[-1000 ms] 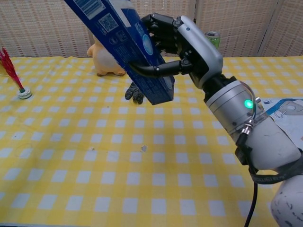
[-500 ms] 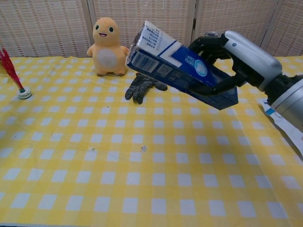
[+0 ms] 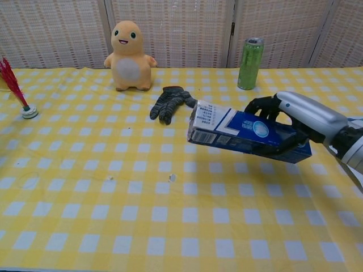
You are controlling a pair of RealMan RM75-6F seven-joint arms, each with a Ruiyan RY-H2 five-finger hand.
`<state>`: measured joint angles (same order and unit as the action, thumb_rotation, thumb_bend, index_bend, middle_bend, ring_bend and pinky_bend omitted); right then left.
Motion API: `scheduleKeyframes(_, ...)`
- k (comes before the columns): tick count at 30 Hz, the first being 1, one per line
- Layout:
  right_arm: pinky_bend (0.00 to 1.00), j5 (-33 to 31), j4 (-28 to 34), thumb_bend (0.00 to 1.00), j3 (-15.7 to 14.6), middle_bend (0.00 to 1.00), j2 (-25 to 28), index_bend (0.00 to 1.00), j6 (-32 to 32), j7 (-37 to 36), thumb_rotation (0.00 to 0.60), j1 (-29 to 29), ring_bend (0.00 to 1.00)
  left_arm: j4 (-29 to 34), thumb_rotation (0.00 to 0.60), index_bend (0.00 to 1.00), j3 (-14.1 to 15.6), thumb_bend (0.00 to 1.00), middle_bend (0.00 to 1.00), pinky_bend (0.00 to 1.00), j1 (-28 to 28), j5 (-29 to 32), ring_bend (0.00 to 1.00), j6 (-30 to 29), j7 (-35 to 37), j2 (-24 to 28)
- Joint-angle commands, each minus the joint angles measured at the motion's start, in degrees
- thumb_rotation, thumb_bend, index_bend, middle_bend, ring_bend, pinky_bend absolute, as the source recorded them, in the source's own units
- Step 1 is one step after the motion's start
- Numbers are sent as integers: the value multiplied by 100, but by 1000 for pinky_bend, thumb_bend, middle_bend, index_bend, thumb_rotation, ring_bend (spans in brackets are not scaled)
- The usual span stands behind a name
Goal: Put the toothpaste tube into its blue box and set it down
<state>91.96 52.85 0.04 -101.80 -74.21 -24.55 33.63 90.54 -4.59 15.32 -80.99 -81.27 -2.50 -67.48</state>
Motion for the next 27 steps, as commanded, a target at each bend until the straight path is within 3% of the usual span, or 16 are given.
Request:
scheduleKeyframes(1,492,22,-323,272,-76,432,-211,505,169,-72,600,1,480,-38,600,121,18,242,47,0,26,-25,0,89,13,4)
scheduleKeyframes(7,473,110,-453,272,-145,372,-222,469,281,-150,600,31,442,-34,600,120,-11,243,47,0,14,48,0,186,70,17)
scheduleKeyframes(9,436,152,-367,272,-208,319,-108,394,400,-202,600,65,396,-20,600,120,-27,243,47,0,10,47,1,181,54,24)
scheduleKeyframes(12,332,168,-152,271,-245,177,98,170,521,-224,600,99,273,19,600,119,-37,243,47,0,3,23,1,176,63,39)
scheduleKeyframes(15,256,140,126,272,-231,94,298,31,525,-142,600,70,204,58,600,120,-48,241,47,0,-9,13,1,163,39,59)
scheduleKeyframes(23,145,153,1437,272,-234,2,1280,0,-131,609,600,-359,120,41,600,120,25,240,47,0,-232,-156,1,-176,47,51)
scheduleKeyframes(27,49,88,2758,272,-292,0,2343,0,-820,1931,600,-915,57,-46,600,120,127,240,47,0,-446,-242,4,-430,-1,23)
